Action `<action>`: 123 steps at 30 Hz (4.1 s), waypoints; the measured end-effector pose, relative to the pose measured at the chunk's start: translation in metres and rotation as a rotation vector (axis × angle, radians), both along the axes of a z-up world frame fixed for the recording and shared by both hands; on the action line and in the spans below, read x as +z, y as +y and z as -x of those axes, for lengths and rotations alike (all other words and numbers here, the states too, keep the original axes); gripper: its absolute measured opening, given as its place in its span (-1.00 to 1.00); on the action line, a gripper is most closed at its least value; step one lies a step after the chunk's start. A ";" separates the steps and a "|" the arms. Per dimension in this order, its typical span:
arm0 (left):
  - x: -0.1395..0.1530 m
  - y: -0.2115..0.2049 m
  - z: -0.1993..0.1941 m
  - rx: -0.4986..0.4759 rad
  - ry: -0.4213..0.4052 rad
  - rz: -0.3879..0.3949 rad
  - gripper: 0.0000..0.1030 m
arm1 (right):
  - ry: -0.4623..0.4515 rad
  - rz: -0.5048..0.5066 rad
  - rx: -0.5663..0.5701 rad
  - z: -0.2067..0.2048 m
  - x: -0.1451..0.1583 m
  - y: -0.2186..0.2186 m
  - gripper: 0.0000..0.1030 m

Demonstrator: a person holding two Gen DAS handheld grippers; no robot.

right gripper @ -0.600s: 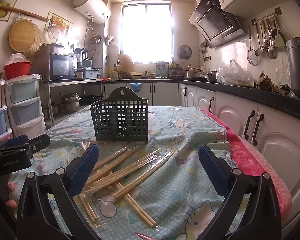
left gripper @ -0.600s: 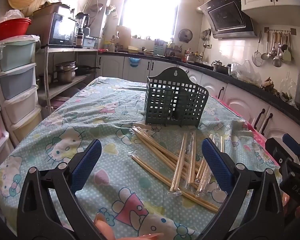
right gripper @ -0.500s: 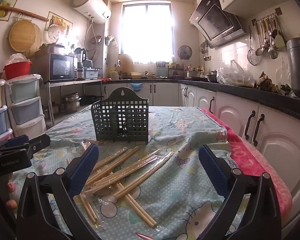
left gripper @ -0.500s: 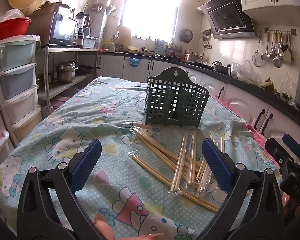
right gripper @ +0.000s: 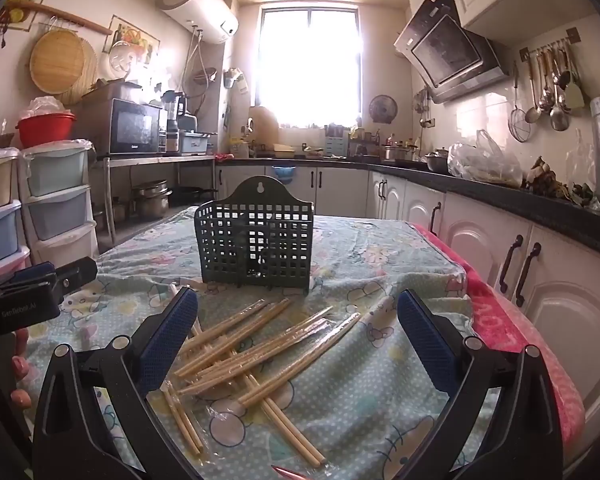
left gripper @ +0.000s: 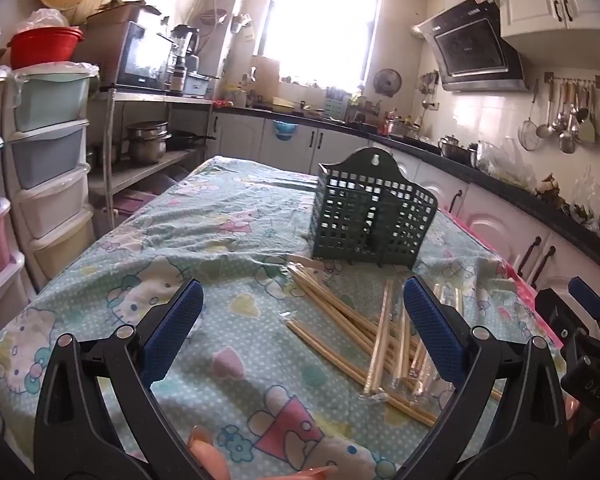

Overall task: Organize utensils
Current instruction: 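Move both tools toward the pile of wooden chopsticks on the cloth, then close the left tool on a chopstick while the right tool grasps another chopstick, then lift the held chopsticks with both tools and carry them above the green caddy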

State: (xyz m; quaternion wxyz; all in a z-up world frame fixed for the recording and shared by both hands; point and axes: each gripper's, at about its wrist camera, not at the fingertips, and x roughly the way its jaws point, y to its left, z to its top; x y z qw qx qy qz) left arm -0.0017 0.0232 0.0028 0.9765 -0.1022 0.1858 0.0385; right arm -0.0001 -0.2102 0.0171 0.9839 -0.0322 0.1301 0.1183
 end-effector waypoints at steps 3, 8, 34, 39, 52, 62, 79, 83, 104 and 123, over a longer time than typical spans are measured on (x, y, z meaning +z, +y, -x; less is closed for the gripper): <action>0.001 0.007 -0.001 0.018 0.001 0.011 0.80 | -0.003 0.017 0.017 -0.003 0.001 0.005 0.88; 0.000 0.022 -0.005 0.052 0.020 0.029 0.80 | 0.019 0.037 0.067 -0.013 0.001 0.015 0.88; 0.011 0.039 -0.089 -0.047 0.203 0.090 0.80 | 0.295 0.007 0.136 -0.117 0.005 0.012 0.88; 0.006 0.032 -0.114 -0.083 0.253 0.124 0.80 | 0.348 -0.001 0.109 -0.136 0.001 -0.001 0.88; -0.034 0.036 -0.160 -0.139 0.427 0.264 0.72 | 0.572 -0.011 0.081 -0.200 -0.033 -0.013 0.21; -0.056 0.041 -0.175 -0.149 0.512 0.322 0.23 | 0.643 -0.023 0.089 -0.224 -0.054 -0.016 -0.19; -0.063 0.053 -0.193 -0.098 0.559 0.349 -0.53 | 0.708 -0.032 0.113 -0.244 -0.070 -0.014 -0.51; -0.064 0.058 -0.190 -0.110 0.562 0.372 -0.70 | 0.707 -0.036 0.111 -0.245 -0.072 -0.016 -0.61; -0.007 0.065 -0.171 -0.169 0.393 0.377 -0.86 | 0.566 -0.138 0.148 -0.227 -0.024 -0.030 -0.90; 0.078 0.056 -0.157 -0.206 0.209 0.256 -0.89 | 0.307 -0.146 0.247 -0.184 0.072 -0.025 -0.93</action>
